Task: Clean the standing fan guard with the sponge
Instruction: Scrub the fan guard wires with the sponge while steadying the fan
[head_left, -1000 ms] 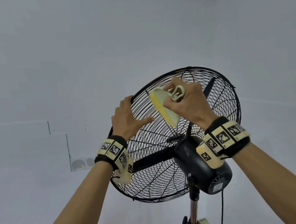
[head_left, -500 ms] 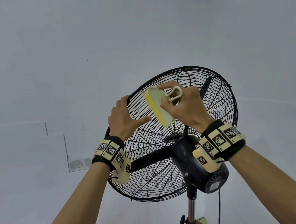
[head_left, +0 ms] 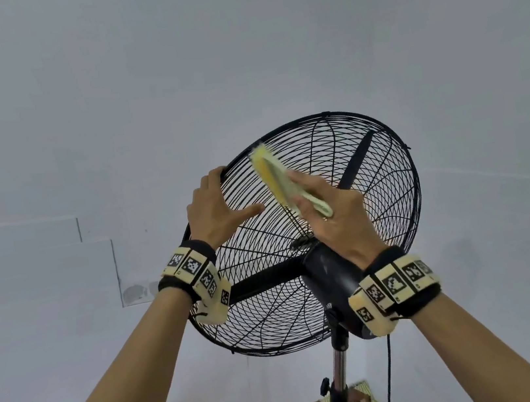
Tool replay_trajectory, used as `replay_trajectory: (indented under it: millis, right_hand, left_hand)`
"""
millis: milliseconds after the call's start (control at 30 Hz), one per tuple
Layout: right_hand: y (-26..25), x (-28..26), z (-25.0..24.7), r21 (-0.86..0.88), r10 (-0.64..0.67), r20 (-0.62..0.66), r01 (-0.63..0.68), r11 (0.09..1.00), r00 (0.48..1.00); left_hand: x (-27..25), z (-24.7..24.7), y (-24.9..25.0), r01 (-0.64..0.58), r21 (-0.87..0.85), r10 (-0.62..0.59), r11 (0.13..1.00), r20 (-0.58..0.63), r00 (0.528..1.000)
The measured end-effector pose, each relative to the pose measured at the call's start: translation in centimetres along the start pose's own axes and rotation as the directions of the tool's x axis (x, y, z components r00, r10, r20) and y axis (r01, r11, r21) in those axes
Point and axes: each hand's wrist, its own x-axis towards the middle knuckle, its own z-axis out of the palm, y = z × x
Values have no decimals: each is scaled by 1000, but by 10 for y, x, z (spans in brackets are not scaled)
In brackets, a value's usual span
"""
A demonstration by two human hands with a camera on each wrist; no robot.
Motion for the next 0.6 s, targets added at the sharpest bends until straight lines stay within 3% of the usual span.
replay_trajectory:
  millis: [100,233,367,433,600]
  right_hand:
    - [11,-16,9,-129,20,101,-7,992,995]
    - [20,-47,14,-252,160,100,-131,959,982]
    - [1,-37,20,-228,-5,-38,-4,974,999]
    - [-1,-35,25,-241,-12,-60,-3,971,998]
    - [4,-69,33,-296,235,11,-222,929,972]
  left_hand:
    - [0,0,-4,-3,4,3,1000,-2,1000]
    - [0,-2,-5,10,13,-10,1000,-2,1000]
    - [0,-2,0,-4,11,4,1000,-5,1000]
    - [-1,-1,0,-6,7,6,1000,-7,1000]
    - [-2,-5,-3,23,5,-23,1000,7,1000]
